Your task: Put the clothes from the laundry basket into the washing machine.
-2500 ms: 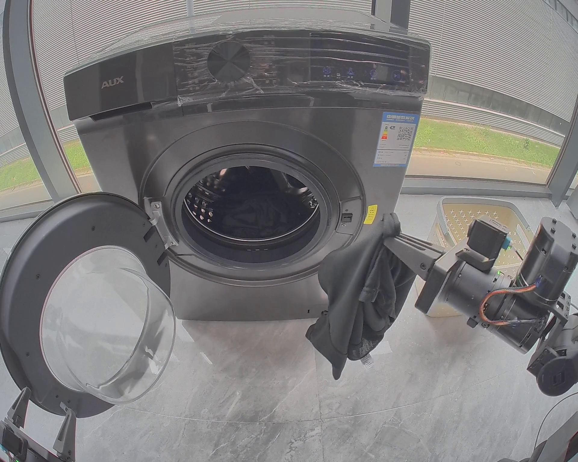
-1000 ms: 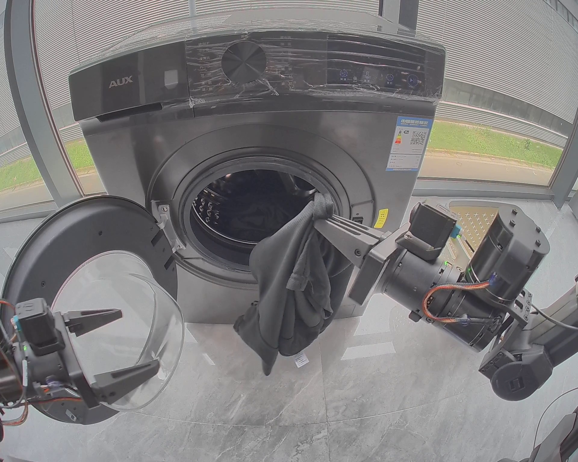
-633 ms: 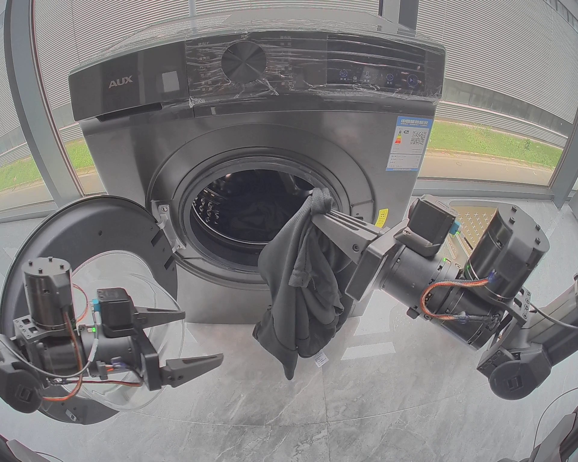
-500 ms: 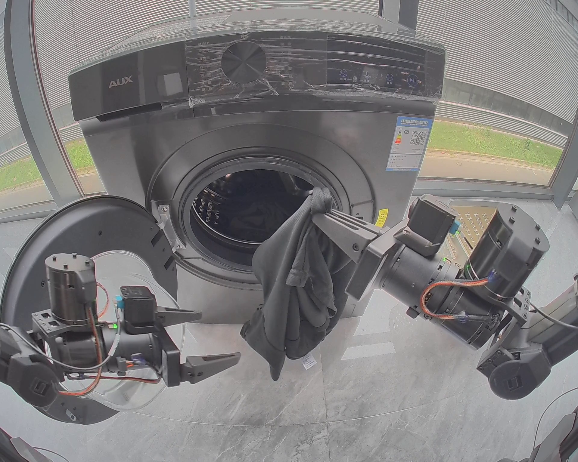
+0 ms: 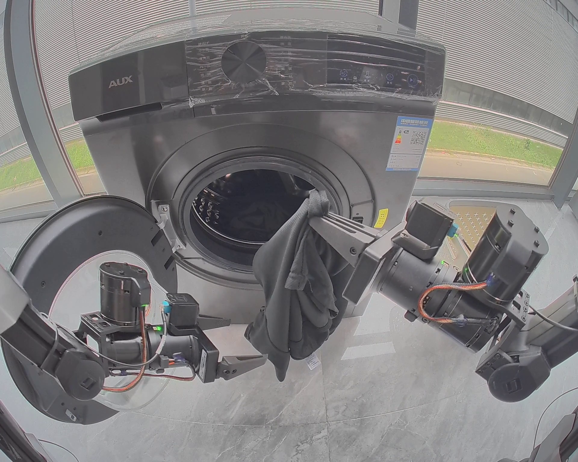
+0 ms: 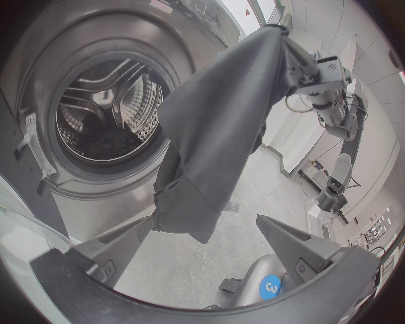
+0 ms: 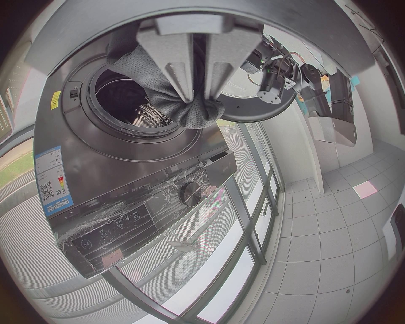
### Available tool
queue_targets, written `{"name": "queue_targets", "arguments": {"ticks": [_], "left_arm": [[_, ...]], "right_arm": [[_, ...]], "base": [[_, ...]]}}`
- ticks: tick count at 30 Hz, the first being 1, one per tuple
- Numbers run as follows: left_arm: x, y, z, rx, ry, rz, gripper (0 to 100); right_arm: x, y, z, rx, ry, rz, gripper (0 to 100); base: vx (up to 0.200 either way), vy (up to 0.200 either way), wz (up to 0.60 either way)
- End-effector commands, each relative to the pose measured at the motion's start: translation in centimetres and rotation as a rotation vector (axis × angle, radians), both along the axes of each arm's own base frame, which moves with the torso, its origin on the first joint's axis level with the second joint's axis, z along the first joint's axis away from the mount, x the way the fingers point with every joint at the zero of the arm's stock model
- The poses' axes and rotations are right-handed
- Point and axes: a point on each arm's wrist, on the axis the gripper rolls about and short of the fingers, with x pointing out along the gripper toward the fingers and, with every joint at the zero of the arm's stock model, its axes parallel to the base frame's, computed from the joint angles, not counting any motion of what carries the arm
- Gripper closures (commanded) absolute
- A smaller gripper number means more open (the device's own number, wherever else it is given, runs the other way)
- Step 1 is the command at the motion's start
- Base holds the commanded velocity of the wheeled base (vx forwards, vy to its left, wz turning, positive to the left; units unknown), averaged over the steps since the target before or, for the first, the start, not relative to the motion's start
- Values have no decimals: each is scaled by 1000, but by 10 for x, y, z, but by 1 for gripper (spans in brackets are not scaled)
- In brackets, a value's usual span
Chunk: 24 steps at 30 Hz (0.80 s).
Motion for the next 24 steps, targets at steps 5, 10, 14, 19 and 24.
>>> {"name": "queue_targets", "arguments": {"ticks": [5, 10, 14, 19, 24], "left_arm": [[14, -11, -35, 29, 60, -22, 0], [19, -15, -48, 34, 76, -31, 0], [24, -19, -58, 34, 71, -31, 0], [30, -24, -69, 34, 69, -31, 0], [37, -30, -76, 35, 45, -19, 0]], "right_arm": [[0, 1, 0, -2, 0, 1, 100], [0, 1, -1, -3, 1, 1, 100], [0, 1, -1, -1, 1, 3, 100], [0, 1, -1, -3, 1, 2, 100], [-1, 2, -1, -3, 1, 5, 100]], "base": [[0, 0, 0], [0, 0, 0], [0, 0, 0], [0, 0, 0], [0, 0, 0]]}}
